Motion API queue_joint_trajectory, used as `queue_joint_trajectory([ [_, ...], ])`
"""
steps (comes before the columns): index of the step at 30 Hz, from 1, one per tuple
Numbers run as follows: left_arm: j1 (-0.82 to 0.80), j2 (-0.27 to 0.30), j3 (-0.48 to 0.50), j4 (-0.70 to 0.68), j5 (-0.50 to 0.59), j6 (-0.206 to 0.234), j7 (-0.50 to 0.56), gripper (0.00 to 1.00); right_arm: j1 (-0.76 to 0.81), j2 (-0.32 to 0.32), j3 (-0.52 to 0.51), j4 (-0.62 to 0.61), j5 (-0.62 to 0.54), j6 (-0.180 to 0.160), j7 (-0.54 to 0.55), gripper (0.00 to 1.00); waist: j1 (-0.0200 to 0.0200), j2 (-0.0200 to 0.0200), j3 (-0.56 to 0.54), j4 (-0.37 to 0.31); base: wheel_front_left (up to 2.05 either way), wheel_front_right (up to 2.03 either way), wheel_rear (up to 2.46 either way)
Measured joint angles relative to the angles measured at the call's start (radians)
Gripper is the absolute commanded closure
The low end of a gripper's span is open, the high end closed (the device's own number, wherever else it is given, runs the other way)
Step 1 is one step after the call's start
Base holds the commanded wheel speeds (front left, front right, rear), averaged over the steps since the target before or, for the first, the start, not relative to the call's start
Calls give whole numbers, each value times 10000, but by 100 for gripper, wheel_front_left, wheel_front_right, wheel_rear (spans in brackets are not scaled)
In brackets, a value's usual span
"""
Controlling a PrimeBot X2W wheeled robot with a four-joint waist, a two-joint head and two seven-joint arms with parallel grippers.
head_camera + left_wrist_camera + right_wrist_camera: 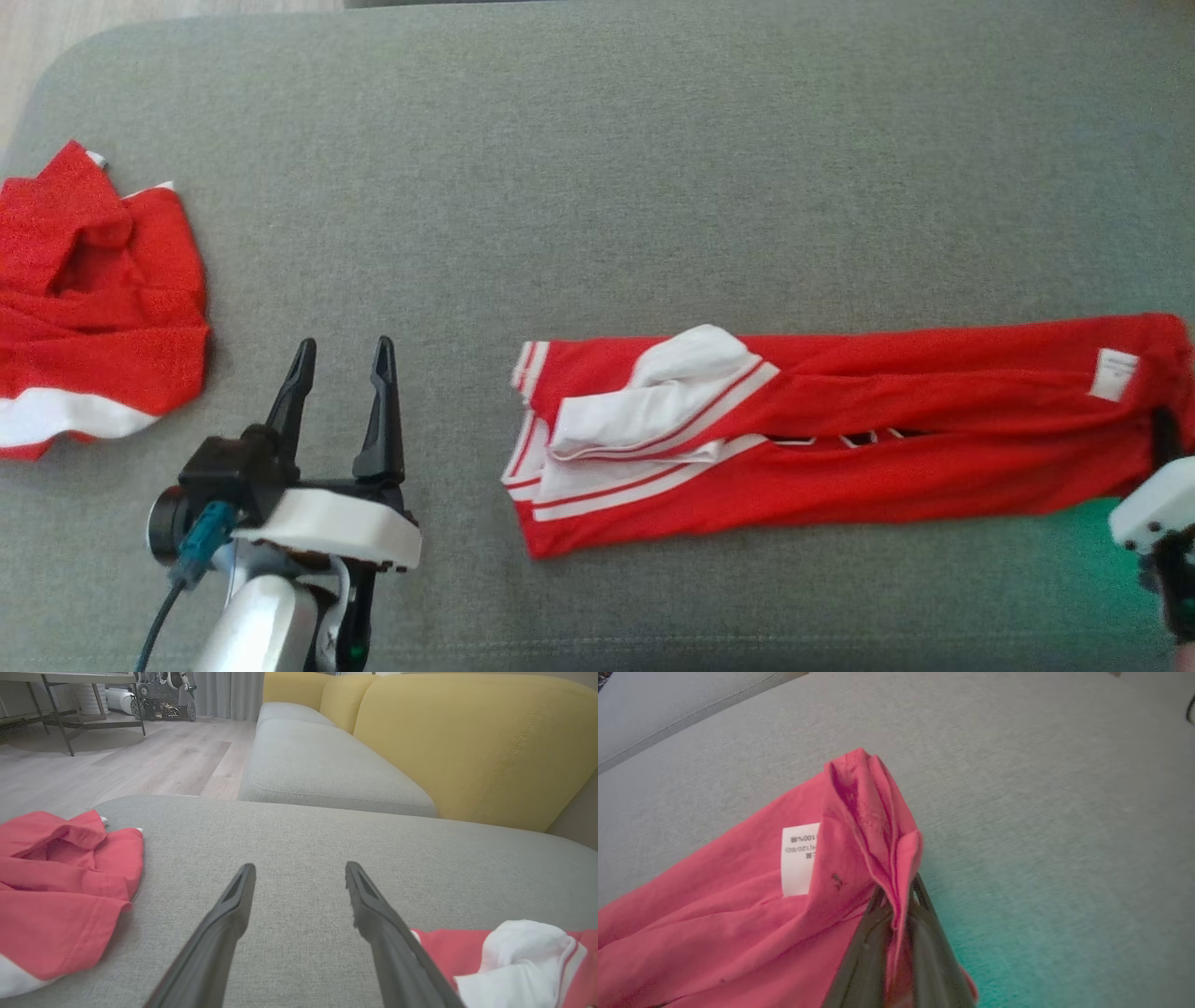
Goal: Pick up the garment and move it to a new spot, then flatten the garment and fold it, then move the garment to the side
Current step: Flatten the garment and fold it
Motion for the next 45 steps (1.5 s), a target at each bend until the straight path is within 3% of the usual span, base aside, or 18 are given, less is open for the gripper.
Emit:
queue_joint_trajectory([
  [3, 0, -17, 31, 0, 50, -67, 0, 0, 3, -59, -73, -378, -65, 0, 249, 100, 0, 0, -9, -68, 0, 0, 0],
  [7, 1, -50, 176, 0, 50, -65, 0, 0, 22, 13, 794, -1659, 159, 0, 663, 100, 0, 0, -113, -209, 0, 0, 0],
  [11, 4, -71, 217, 12, 50, -96, 0, 0, 202, 146, 2320, -3304, 1057, 0, 1365, 100, 0, 0, -281, -296, 0, 0, 0],
  [16, 8, -113, 194, 44, 77, -153, 0, 0, 610, 163, 4619, -4381, 3290, 0, 1833, 100, 0, 0, -474, -239, 0, 0, 0],
  [21, 10, -117, 167, 113, 132, -165, 0, 0, 907, 159, 6573, -3917, 4167, 0, 1384, 100, 0, 0, -552, 73, 0, 0, 0],
  [26, 10, -130, 117, 213, 132, -167, 0, 0, 705, 132, 8078, -2633, 4855, 0, 527, 100, 0, 0, -543, 521, 0, 0, 0],
  [34, 10, -217, -13, 272, 132, -251, 0, 0, -381, 109, 9494, -750, 5354, 0, -752, 100, 0, 0, -405, 1199, 0, 0, 0],
  [35, 10, -217, -8, 276, 132, -251, 0, 0, -479, 105, 9543, -539, 5327, 0, -884, 89, 0, 0, -383, 1251, 0, 0, 0],
  [36, 10, -221, -8, 278, 132, -251, 0, 0, -564, 94, 9589, -368, 5315, 0, -989, 32, 0, 0, -369, 1288, 0, 0, 0],
  [37, 10, -221, -8, 278, 132, -251, 0, 0, -564, 94, 9589, -368, 5315, 0, -989, 0, 0, 0, -369, 1288, 0, 0, 0],
  [40, 11, -244, 8, 284, 132, -249, 0, 0, -751, 48, 9829, -207, 5356, 0, -1379, 0, 0, 0, -343, 1305, 0, 0, 0],
  [45, 12, -247, 117, 278, 134, -236, 0, 0, -1351, 35, 10061, -681, 4228, 0, -2752, 0, 0, 0, -326, 1103, 0, 0, 0],
])
